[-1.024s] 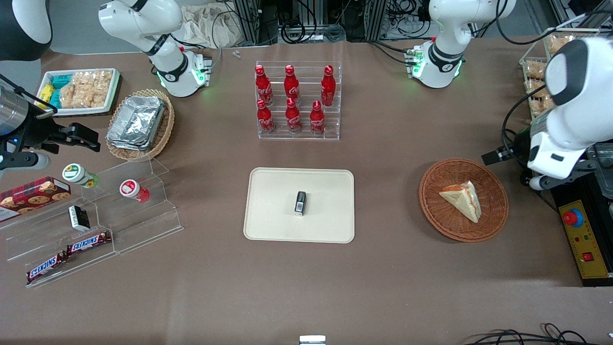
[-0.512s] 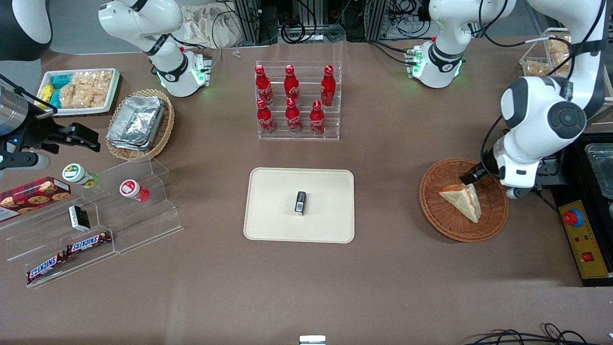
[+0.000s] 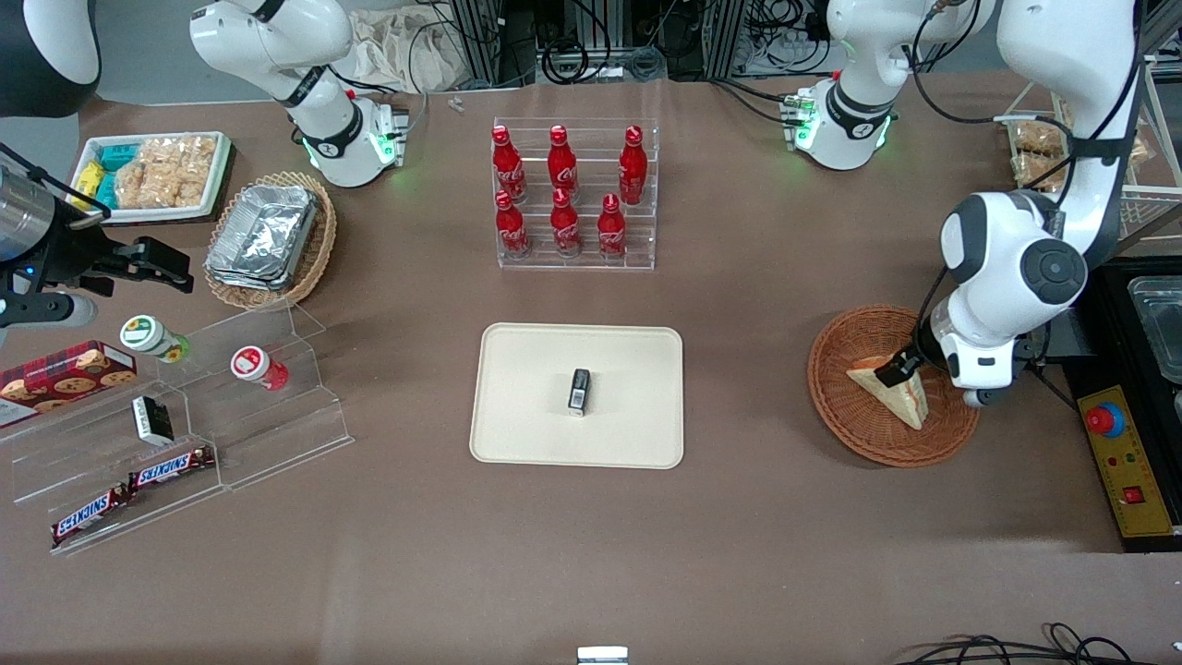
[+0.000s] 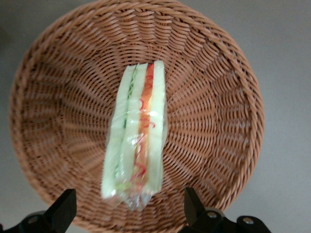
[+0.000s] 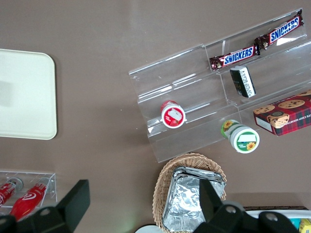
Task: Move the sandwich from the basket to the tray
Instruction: 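Lower the left gripper and grasp the sandwich by its edge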
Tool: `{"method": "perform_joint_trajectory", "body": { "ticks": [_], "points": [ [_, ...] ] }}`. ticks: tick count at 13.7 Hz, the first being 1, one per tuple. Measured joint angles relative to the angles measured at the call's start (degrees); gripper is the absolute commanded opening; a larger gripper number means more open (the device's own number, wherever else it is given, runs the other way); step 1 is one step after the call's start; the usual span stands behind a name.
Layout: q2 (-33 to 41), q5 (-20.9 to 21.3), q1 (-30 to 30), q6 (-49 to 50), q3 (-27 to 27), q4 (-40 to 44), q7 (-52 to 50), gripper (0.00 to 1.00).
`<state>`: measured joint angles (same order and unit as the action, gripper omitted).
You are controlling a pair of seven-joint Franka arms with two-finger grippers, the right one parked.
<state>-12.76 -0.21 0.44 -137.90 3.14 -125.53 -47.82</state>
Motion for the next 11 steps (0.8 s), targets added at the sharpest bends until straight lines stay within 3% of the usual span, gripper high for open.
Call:
{"method": "perform_joint_trajectory", "body": {
  "ticks": [1,2,3,4,5,11],
  "points": [
    [-1.05,0.0,0.0,-1.05,-0.01,0.0,-0.53,0.95],
    [-2.01,0.0,0.0,-1.97,-0.05,0.0,-0.8,0.81],
    [-2.99,0.0,0.0,-2.91,-0.17,0.0,-0.88,0.62],
    [-3.92,0.0,0.0,-4.11,-0.31,0.0,-0.92,0.25],
    [-4.72,0.0,0.0,-5.02,-0.43,0.0,-0.92,0.0],
    [-3.04,0.08,-0.01,-4.07,-0.96,1.89,-0.88,0.0]
  ]
}}
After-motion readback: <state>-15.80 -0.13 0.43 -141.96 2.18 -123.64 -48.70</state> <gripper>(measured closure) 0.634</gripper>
